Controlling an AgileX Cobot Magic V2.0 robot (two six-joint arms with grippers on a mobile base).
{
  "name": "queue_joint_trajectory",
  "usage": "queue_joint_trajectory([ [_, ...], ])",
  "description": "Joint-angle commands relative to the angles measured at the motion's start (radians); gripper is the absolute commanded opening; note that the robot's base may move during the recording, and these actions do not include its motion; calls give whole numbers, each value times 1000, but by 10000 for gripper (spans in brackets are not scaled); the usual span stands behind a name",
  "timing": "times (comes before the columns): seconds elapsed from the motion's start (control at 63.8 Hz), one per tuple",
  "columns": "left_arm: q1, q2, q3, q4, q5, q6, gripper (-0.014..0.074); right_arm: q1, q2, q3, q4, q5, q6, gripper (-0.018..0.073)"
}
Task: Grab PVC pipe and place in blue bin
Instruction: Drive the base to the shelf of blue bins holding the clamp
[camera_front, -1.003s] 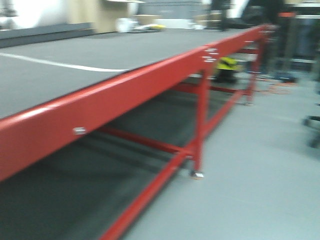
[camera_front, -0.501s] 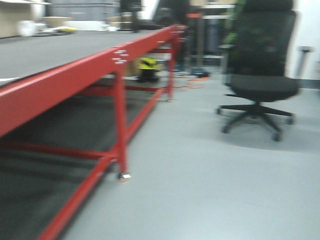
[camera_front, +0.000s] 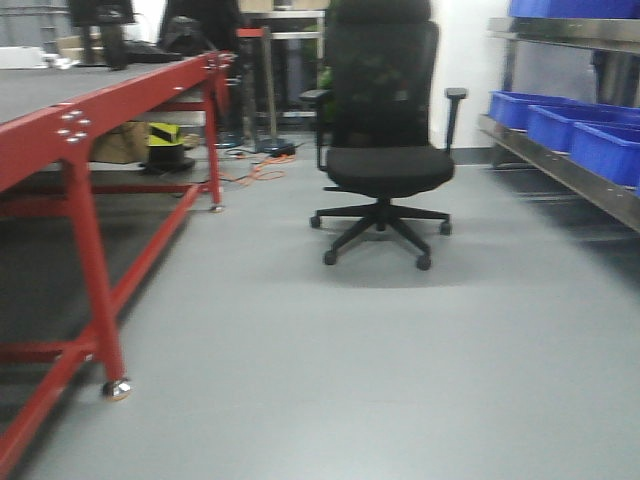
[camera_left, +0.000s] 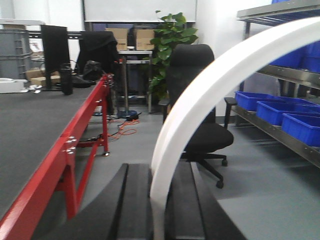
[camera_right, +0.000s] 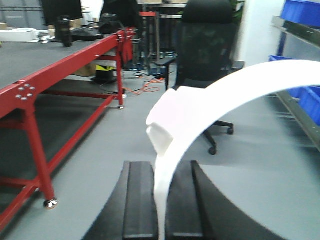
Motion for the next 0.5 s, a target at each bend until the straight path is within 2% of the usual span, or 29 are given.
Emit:
queue_joint_trajectory([
  [0.0, 0, -3, -2, -2, -27, -7, -111, 2, -6, -1, -1, -26, -6, -155],
  [0.486, 0, -3, -2, -2, -27, -7, -111, 2, -6, -1, -1, -26, -6, -155],
])
